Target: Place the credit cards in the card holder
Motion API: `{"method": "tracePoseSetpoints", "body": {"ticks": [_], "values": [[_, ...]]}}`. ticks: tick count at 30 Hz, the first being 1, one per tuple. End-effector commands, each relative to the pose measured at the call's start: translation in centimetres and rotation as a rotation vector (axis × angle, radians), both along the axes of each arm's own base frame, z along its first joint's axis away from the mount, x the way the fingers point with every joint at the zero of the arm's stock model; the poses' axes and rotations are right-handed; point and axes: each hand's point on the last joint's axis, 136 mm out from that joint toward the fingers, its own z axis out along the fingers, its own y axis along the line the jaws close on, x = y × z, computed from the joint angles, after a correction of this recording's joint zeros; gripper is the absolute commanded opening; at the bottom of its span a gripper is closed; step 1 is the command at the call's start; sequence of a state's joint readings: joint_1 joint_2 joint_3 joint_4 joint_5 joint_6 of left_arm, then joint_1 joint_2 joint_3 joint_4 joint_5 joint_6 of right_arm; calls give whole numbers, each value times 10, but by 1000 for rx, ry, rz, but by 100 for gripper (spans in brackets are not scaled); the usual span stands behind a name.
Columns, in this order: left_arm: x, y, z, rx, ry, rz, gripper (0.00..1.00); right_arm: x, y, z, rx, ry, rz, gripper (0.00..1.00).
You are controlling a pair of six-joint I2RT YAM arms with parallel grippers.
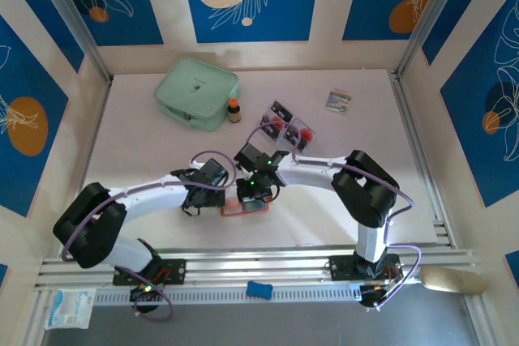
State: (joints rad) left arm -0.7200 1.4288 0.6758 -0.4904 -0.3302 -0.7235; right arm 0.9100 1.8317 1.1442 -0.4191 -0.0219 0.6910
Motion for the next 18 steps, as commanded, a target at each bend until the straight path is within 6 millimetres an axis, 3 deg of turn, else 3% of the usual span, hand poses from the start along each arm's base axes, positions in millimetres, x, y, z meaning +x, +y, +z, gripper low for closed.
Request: {"method": "tracePoseSetpoints", "body": {"ticks": [1,11,18], "values": [[7,2,9,0,-21,4,100,13,-5,29,32,-51,-23,3],[14,-3,28,-28,-58,-6,100,30,-36,40,26,-86,-86,4],[19,-21,48,-121,-80,-29,100,41,-56,35,14,-87,-122,4]]}}
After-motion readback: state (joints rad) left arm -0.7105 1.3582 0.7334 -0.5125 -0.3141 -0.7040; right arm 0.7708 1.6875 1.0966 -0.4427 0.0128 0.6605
